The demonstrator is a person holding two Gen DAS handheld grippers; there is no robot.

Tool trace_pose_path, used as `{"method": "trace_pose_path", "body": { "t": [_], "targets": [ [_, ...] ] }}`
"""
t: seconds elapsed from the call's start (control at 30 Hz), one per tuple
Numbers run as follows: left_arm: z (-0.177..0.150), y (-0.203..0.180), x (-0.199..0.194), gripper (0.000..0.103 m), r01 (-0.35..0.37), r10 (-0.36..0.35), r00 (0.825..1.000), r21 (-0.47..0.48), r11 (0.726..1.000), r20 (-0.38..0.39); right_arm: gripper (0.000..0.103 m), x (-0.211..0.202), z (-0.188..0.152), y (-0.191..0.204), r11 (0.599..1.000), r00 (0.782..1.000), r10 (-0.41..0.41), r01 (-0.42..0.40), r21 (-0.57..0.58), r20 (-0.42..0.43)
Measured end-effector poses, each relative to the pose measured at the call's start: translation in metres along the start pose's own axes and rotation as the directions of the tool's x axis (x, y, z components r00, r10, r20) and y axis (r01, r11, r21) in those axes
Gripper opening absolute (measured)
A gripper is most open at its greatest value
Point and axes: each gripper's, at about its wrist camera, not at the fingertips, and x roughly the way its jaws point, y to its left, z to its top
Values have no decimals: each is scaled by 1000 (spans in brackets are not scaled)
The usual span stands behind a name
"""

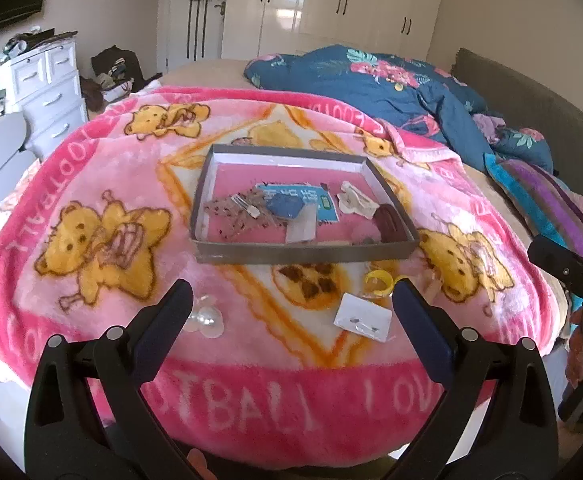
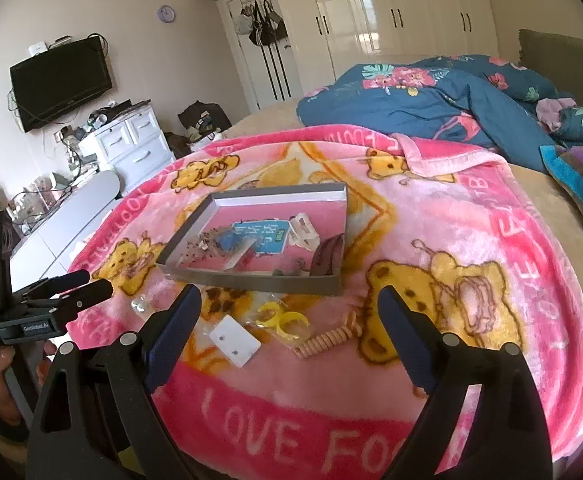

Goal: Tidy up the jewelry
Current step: 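Reach the right tool to the white earring card while the left tool reaches the pearl earrings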

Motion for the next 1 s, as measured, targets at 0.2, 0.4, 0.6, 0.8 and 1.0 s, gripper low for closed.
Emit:
{"method": "trace_pose_path", "body": {
  "t": [0.2,0.4,0.6,0.8,1.0],
  "targets": [
    [-10,-11,11,94,1,0,999,29,1000,-33,89,8,-10,-10,999,999,-12,13,32,-33],
    [-25,-23,30,94,15,-10,997,59,998,-81,89,19,-21,-20,998,997,-21,25,57,-77],
    [-40,-36,50,94,29,-16,991,101,994,-130,87,33,-31,-27,996,993,-19,28,79,-117],
    [-52,-49,66,94,42,-18,986,143,989,-165,87,44,-40,-30,996,989,-8,21,85,-148],
    [-60,-58,77,94,49,-16,982,174,984,-186,86,52,-47,-30,996,984,4,11,85,-176]
  ]
}}
